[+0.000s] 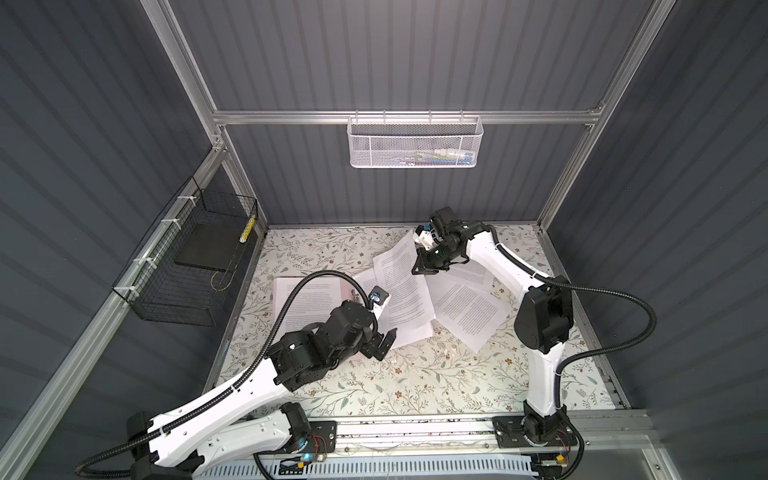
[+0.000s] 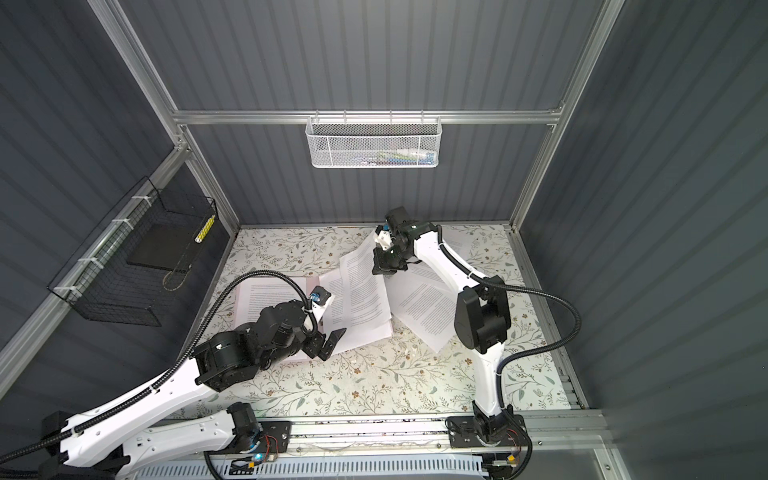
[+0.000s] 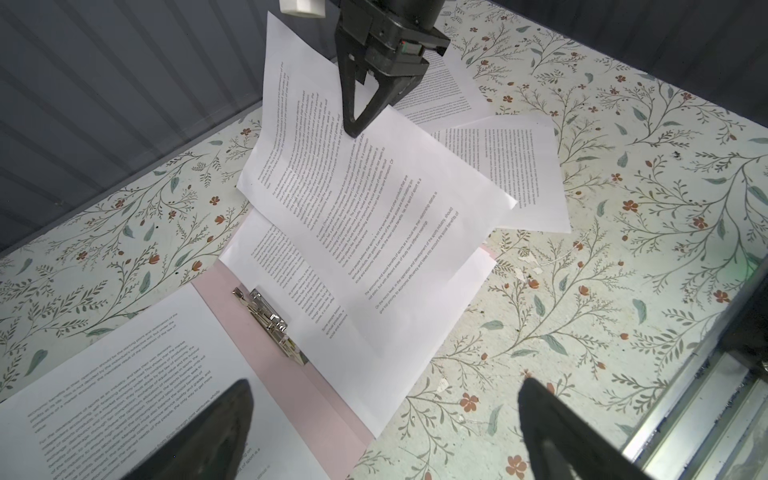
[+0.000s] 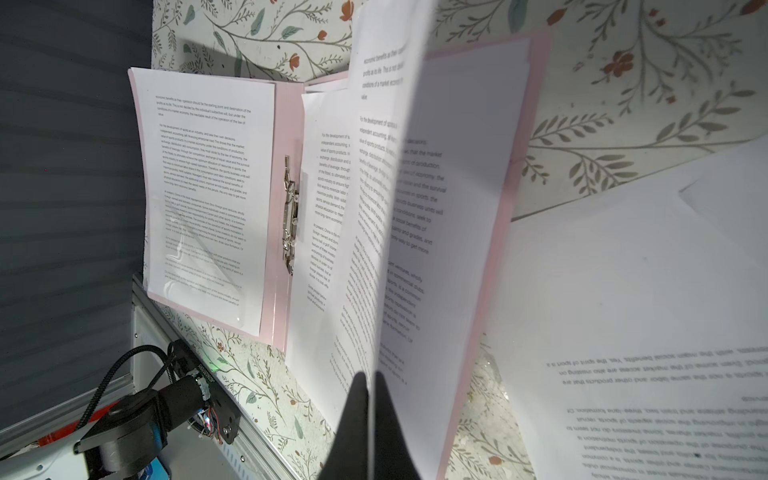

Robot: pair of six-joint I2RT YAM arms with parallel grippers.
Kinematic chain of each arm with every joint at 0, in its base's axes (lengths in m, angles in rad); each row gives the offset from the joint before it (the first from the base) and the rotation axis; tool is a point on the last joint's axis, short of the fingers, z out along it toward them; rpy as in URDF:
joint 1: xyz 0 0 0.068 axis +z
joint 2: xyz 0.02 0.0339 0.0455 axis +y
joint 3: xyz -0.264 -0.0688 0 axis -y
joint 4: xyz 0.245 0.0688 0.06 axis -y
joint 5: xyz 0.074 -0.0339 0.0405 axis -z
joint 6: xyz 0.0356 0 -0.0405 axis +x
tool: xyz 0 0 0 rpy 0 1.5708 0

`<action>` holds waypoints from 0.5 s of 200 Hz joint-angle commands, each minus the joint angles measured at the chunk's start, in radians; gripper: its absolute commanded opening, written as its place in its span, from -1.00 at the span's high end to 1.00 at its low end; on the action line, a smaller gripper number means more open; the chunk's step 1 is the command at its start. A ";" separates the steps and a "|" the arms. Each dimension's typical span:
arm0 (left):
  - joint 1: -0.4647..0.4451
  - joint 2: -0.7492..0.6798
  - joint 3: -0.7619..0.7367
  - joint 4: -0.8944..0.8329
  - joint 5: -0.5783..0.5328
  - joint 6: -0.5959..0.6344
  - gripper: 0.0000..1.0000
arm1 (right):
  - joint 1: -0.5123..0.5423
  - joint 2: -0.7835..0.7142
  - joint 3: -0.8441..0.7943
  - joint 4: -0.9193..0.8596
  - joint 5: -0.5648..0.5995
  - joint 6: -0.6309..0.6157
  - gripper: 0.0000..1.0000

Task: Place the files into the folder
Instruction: 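Carry the upright sheet over the folder with the right gripper while the left gripper withdraws, then lower the white sheet onto the folder page and open the right gripper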

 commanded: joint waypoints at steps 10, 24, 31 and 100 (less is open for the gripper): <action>0.015 0.002 0.012 0.003 0.041 0.001 -0.99 | 0.025 0.054 0.027 -0.065 -0.019 -0.037 1.00; 0.017 0.008 0.014 0.003 0.046 0.001 -0.99 | 0.031 0.058 0.024 -0.059 -0.026 -0.037 1.00; 0.019 0.010 0.013 0.003 0.047 0.001 -1.00 | 0.033 0.060 0.024 -0.055 -0.033 -0.035 1.00; 0.031 0.028 0.018 -0.001 0.069 0.003 -0.99 | 0.051 0.083 0.011 -0.010 -0.065 0.019 1.00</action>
